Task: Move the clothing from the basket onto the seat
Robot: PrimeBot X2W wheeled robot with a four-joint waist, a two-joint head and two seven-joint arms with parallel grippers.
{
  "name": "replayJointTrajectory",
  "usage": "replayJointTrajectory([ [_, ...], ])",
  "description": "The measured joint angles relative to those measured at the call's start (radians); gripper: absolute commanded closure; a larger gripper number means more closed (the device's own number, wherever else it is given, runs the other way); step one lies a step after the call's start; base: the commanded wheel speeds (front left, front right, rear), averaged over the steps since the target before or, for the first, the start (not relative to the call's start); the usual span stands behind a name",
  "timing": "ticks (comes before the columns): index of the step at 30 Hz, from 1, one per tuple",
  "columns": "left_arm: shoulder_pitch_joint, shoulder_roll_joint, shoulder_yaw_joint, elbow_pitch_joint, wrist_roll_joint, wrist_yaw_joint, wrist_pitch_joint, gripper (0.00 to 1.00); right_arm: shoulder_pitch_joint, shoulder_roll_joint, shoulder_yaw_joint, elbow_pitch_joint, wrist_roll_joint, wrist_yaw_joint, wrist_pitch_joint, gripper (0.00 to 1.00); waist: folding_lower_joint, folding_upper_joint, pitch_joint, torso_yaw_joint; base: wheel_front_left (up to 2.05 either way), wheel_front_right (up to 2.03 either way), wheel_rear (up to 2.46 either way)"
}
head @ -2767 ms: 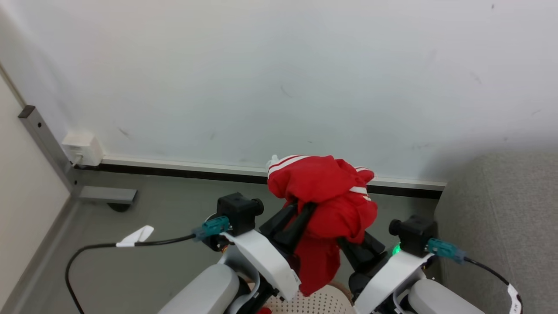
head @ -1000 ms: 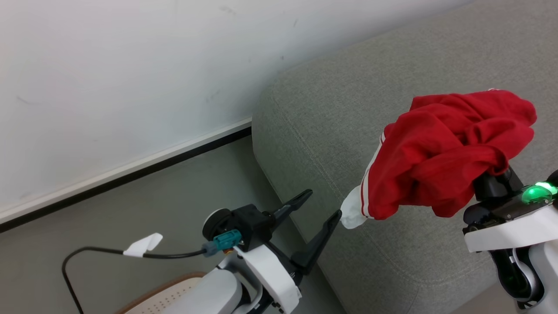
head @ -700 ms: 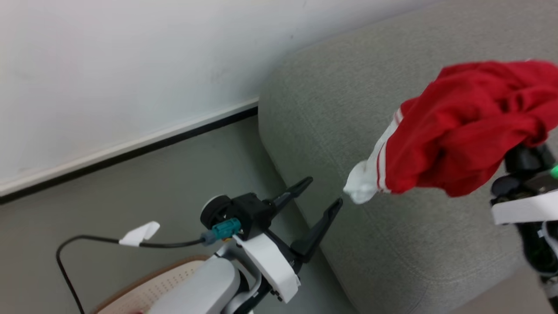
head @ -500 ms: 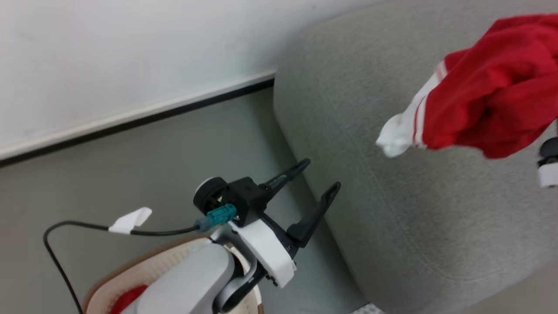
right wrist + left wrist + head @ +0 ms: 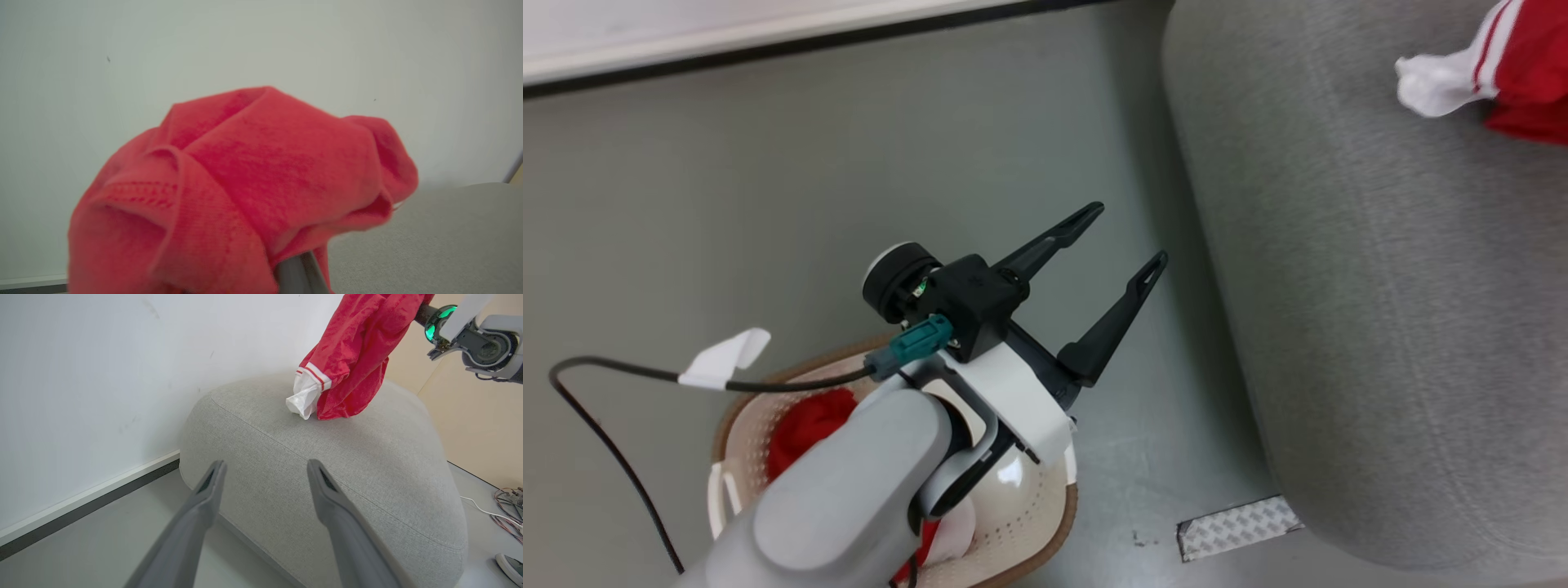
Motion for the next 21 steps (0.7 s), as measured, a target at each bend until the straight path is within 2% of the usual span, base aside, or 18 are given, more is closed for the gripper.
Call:
replayJointTrajectory([
  [3, -0.006, 0.002, 0.005, -0.001, 0.001, 0.002, -0.007, 0.00, -0.017, -0.032, 0.002, 0.064, 0.010, 0.000, 0.000, 1.00, 0.0000, 0.0000, 0.043, 0.034, 0.00, 0.00, 0.00],
  [7, -0.009, 0.005, 0.009, 0.002, 0.001, 0.005, -0.016, 0.00, -0.034, -0.058, 0.059, 0.152, 0.037, 0.000, 0.027, 1.00, 0.0000, 0.0000, 0.087, 0.070, 0.00, 0.00, 0.00],
  [12, -0.016, 0.002, 0.009, 0.010, 0.001, 0.005, -0.026, 0.00, -0.053, -0.068, 0.139, 0.245, 0.090, 0.000, 0.156, 1.00, -0.0001, 0.0000, 0.112, 0.095, 0.00, 0.00, 0.00],
  [18, -0.023, -0.006, 0.007, 0.028, -0.001, 0.007, -0.036, 0.00, -0.067, -0.089, 0.206, 0.304, 0.170, 0.000, 0.308, 1.00, -0.0001, 0.0000, 0.105, 0.104, 0.00, 0.00, 0.00],
  [20, -0.023, -0.009, 0.007, 0.036, -0.004, 0.007, -0.046, 0.00, -0.067, -0.091, 0.218, 0.315, 0.190, 0.000, 0.327, 1.00, -0.0001, 0.0000, 0.092, 0.107, 0.00, 0.00, 0.00],
  [21, -0.022, -0.011, 0.007, 0.041, -0.004, 0.005, -0.052, 0.00, -0.067, -0.092, 0.226, 0.320, 0.198, 0.000, 0.338, 0.86, -0.0002, 0.0000, 0.084, 0.108, 0.00, 0.00, 0.00],
])
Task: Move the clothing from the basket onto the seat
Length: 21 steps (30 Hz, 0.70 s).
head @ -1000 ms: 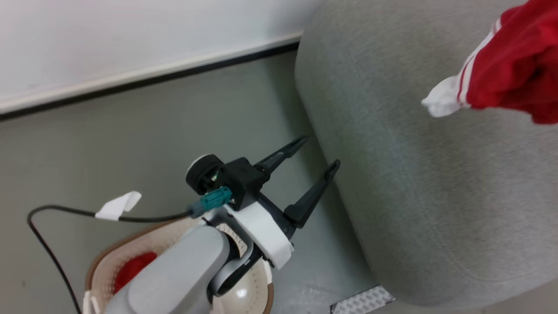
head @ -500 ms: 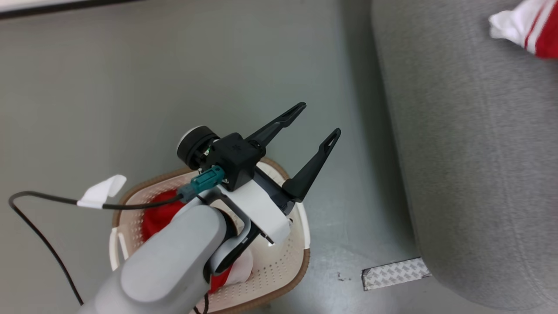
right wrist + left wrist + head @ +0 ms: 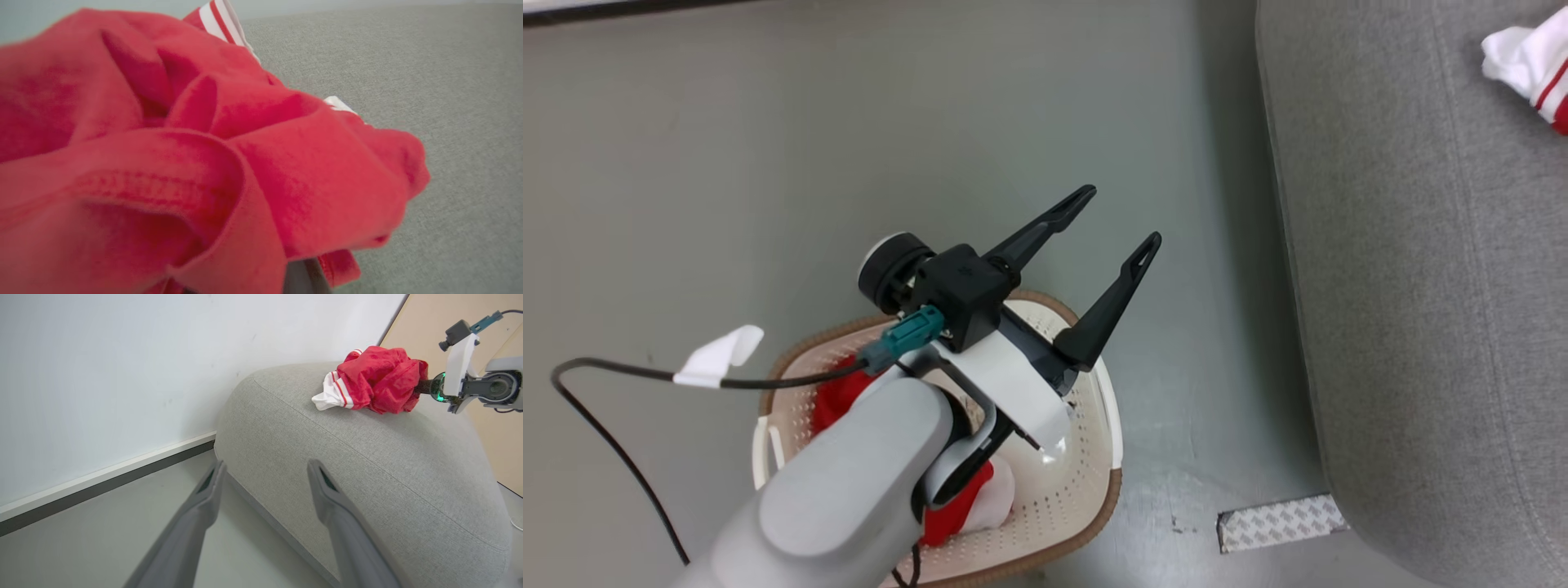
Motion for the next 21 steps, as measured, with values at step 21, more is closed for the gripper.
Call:
replayJointTrajectory([
  [21, 0.214, 0.010, 0.056, 0.097, -0.110, 0.021, -0.088, 0.00, 0.105, -0.095, 0.200, -0.137, 0.027, 0.000, -0.028, 0.00, -0.0004, 0.0000, -0.398, -0.011, 0.00, 0.00, 0.00],
])
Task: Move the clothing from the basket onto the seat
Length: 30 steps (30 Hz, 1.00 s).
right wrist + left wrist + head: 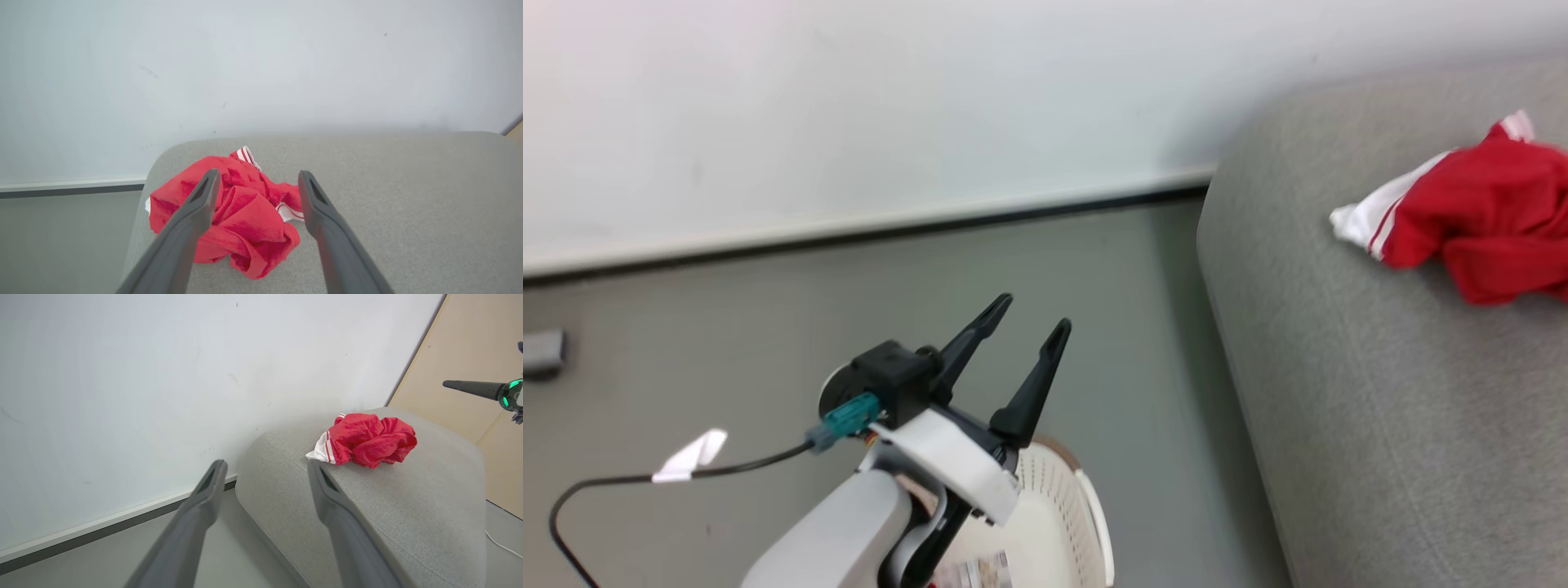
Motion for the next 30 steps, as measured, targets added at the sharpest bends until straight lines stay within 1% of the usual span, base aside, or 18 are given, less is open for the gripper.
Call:
replayJointTrajectory([
  [3, 0.038, 0.009, 0.021, -0.012, -0.014, 0.015, -0.004, 0.00, 0.013, -0.004, -0.001, -0.046, -0.024, 0.000, -0.061, 0.00, 0.0000, 0.0000, -0.064, -0.001, 0.00, 0.00, 0.00],
  [5, 0.068, 0.023, 0.035, -0.017, -0.024, 0.026, -0.008, 0.00, 0.022, 0.010, -0.011, -0.076, -0.035, 0.000, -0.109, 0.00, -0.0001, 0.0000, -0.105, -0.001, 0.00, 0.00, 0.00],
  [9, 0.123, 0.058, 0.087, -0.035, -0.037, 0.057, -0.010, 0.00, 0.073, 0.069, -0.035, -0.133, -0.053, 0.000, -0.193, 0.00, -0.0001, 0.0000, -0.177, 0.005, 0.00, 0.00, 0.00],
  [12, 0.166, 0.086, 0.136, -0.049, -0.042, 0.089, -0.011, 0.00, 0.113, 0.108, -0.061, -0.159, -0.097, 0.000, -0.250, 0.00, -0.0002, 0.0000, -0.219, 0.014, 0.00, 0.00, 0.00],
  [18, 0.250, 0.117, 0.235, -0.090, -0.045, 0.139, -0.016, 0.00, 0.256, 0.238, -0.141, -0.230, -0.187, 0.000, -0.300, 0.00, 0.0000, 0.0000, -0.254, 0.052, 0.00, 0.00, 0.00],
  [21, 0.308, 0.118, 0.299, -0.122, -0.027, 0.158, -0.016, 0.00, 0.337, 0.303, -0.191, -0.285, -0.242, 0.000, -0.305, 0.00, 0.0001, 0.0000, -0.260, 0.068, 0.00, 0.00, 0.00],
  [24, 0.369, 0.111, 0.363, -0.146, 0.007, 0.160, -0.016, 0.00, 0.428, 0.367, -0.243, -0.336, -0.314, 0.000, -0.308, 0.00, 0.0001, 0.0000, -0.263, 0.082, 0.00, 0.00, 0.00],
  [27, 0.427, 0.086, 0.425, -0.168, 0.047, 0.164, -0.017, 0.00, 0.516, 0.425, -0.310, -0.392, -0.383, 0.000, -0.309, 0.00, 0.0002, 0.0000, -0.263, 0.093, 0.00, 0.00, 0.00],
  [30, 0.479, 0.055, 0.483, -0.172, 0.085, 0.159, -0.017, 0.00, 0.599, 0.489, -0.371, -0.429, -0.415, 0.000, -0.309, 0.00, 0.0002, 0.0000, -0.262, 0.102, 0.00, 0.00, 0.00],
])
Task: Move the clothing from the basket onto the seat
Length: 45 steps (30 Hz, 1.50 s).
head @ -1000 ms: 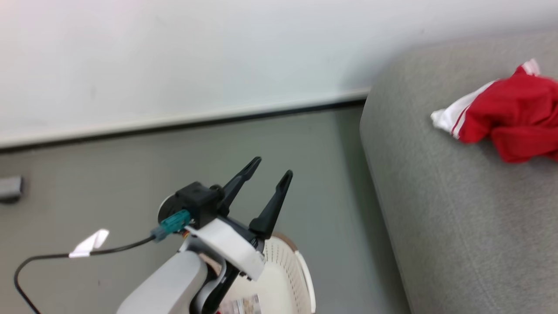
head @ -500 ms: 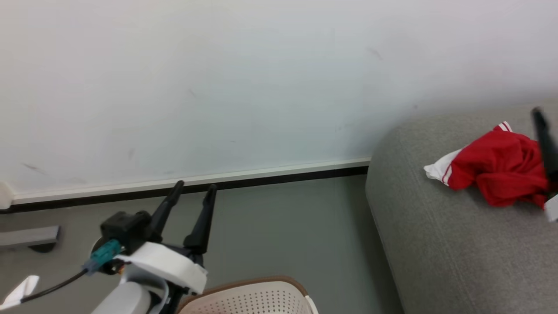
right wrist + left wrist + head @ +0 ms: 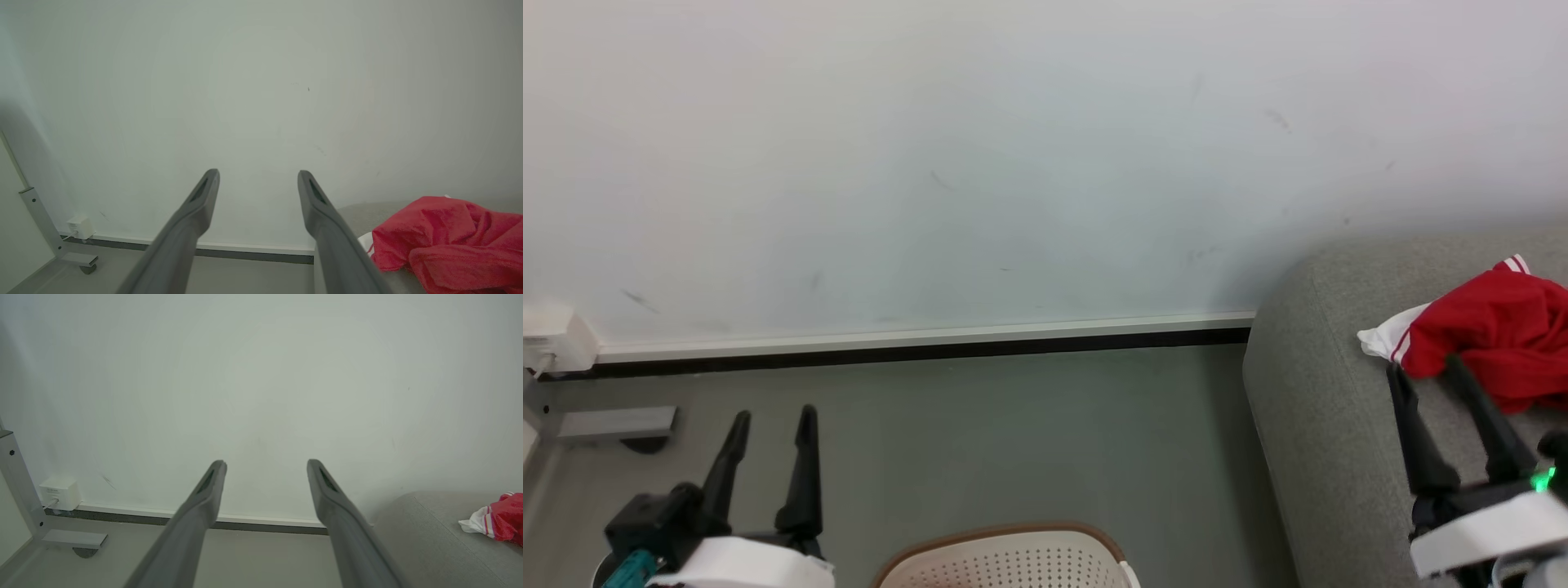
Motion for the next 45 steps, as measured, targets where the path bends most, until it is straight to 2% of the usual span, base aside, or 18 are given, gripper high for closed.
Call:
replayJointTrajectory([
  [4, 0.052, -0.055, 0.082, -0.005, 0.052, -0.011, 0.000, 0.00, 0.095, 0.057, -0.045, -0.025, -0.068, 0.000, 0.000, 0.00, 0.0001, 0.0000, 0.000, 0.013, 0.00, 0.00, 0.00],
  [8, 0.097, -0.100, 0.126, 0.010, 0.112, -0.047, 0.000, 0.00, 0.152, 0.107, -0.071, -0.040, -0.134, 0.000, 0.000, 0.00, 0.0001, 0.0000, 0.001, 0.019, 0.00, 0.00, 0.00],
  [13, 0.105, -0.146, 0.176, 0.029, 0.168, -0.091, 0.000, 0.00, 0.170, 0.137, -0.089, -0.041, -0.176, 0.000, 0.000, 0.00, 0.0002, 0.0000, 0.004, 0.021, 0.00, 0.00, 0.00],
  [22, 0.104, -0.202, 0.237, 0.050, 0.231, -0.155, 0.000, 0.00, 0.168, 0.140, -0.086, -0.041, -0.199, 0.000, 0.000, 0.00, 0.0001, 0.0000, 0.008, 0.020, 0.00, 0.00, 0.00],
  [28, 0.104, -0.227, 0.264, 0.058, 0.263, -0.180, 0.000, 0.00, 0.167, 0.142, -0.083, -0.044, -0.199, 0.000, 0.000, 0.00, 0.0002, 0.0000, 0.013, 0.014, 0.00, 0.00, 0.00],
  [36, 0.087, -0.245, 0.231, 0.115, 0.292, -0.235, 0.000, 0.00, 0.134, 0.139, -0.084, -0.066, -0.199, 0.000, 0.000, 0.00, 0.0001, 0.0000, 0.046, -0.004, 0.00, 0.00, 0.00],
  [45, -0.083, -0.251, 0.125, 0.343, 0.299, -0.285, 0.074, 0.00, -0.007, 0.116, -0.094, -0.092, -0.192, 0.000, -0.001, 0.00, 0.0003, 0.0000, 0.177, -0.042, 0.00, 0.00, 0.00],
])
